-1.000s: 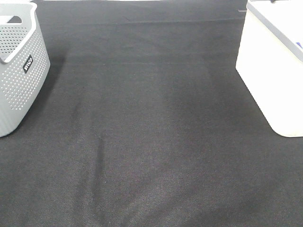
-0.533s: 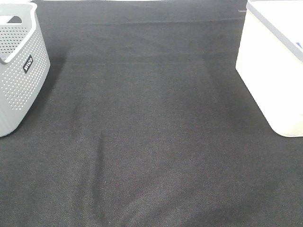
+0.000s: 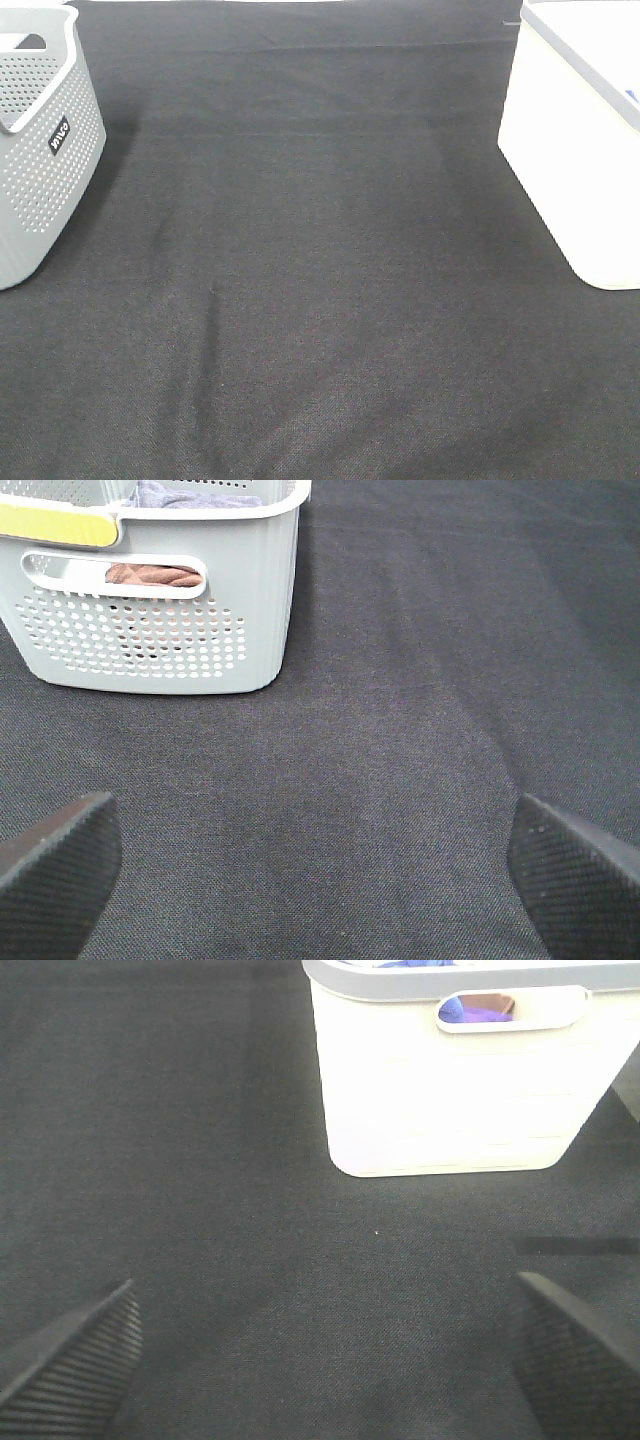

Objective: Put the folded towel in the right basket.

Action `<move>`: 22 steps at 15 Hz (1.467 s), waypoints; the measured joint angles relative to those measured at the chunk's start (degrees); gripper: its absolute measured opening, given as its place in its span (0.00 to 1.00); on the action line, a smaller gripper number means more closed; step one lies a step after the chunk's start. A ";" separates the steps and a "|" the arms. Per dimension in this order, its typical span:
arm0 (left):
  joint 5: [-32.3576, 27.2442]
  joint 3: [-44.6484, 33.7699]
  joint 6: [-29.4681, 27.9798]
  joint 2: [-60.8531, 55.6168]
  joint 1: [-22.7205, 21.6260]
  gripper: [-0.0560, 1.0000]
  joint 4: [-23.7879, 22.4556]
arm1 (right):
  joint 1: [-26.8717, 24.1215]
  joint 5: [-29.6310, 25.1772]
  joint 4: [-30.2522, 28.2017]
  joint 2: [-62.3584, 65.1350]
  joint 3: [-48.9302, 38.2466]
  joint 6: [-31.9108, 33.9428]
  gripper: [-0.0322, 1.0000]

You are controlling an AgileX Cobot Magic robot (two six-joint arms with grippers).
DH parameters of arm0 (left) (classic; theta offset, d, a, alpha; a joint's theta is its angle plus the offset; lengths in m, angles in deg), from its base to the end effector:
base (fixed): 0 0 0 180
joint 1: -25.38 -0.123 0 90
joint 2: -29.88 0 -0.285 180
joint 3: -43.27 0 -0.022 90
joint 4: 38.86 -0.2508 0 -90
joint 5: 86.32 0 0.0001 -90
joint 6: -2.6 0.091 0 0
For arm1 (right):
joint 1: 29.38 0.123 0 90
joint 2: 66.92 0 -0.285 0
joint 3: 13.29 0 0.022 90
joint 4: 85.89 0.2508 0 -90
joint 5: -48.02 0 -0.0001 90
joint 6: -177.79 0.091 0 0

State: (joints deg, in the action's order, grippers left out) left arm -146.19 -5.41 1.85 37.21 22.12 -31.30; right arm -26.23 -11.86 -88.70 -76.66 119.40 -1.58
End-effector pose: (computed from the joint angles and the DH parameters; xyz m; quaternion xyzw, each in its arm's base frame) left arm -0.0050 -0.0107 0.2786 -0.0274 0.8452 -0.0543 0.5310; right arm -0.0012 -0.0039 0.2849 -0.0181 0.8519 -0.0073 0.5234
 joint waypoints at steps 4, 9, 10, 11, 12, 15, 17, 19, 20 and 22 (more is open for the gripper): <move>0.00 0.00 0.00 0.00 0.00 0.97 0.00 | 0.00 -3.27 -1.20 2.18 -3.78 0.06 0.95; 0.00 0.00 0.00 0.00 0.00 0.97 0.00 | 0.00 -3.38 -1.32 2.18 -3.84 0.11 0.95; 0.00 0.00 0.00 0.00 0.00 0.97 0.00 | 0.00 -3.38 -1.26 2.18 -3.84 0.11 0.95; 0.00 0.00 0.00 0.00 0.00 0.97 0.00 | 0.00 -3.38 -1.20 2.18 -3.84 0.17 0.95; 0.00 0.00 0.00 0.00 0.00 0.97 0.00 | -0.57 -3.38 -1.20 2.18 -3.84 0.17 0.95; 0.00 0.00 0.00 0.00 0.00 0.97 0.00 | -4.18 -3.38 -0.86 2.18 -3.84 0.23 0.95; 0.00 0.00 0.00 0.00 0.00 0.97 0.00 | -4.47 -3.38 -0.80 2.18 -3.84 0.23 0.95; 0.00 0.00 0.00 0.00 0.00 0.97 0.00 | -4.47 -3.38 -0.80 2.18 -3.84 0.23 0.95; 0.00 0.00 0.00 0.00 0.00 0.97 0.00 | -4.47 -3.38 -0.80 2.18 -3.84 0.23 0.95; 0.00 0.00 0.00 0.00 0.00 0.97 0.00 | -4.47 -3.38 -0.80 2.18 -3.84 0.23 0.95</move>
State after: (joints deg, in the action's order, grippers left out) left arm -146.19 -5.41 1.85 37.21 22.12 -31.30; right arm -30.70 -15.24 -89.50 -74.48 115.56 -1.36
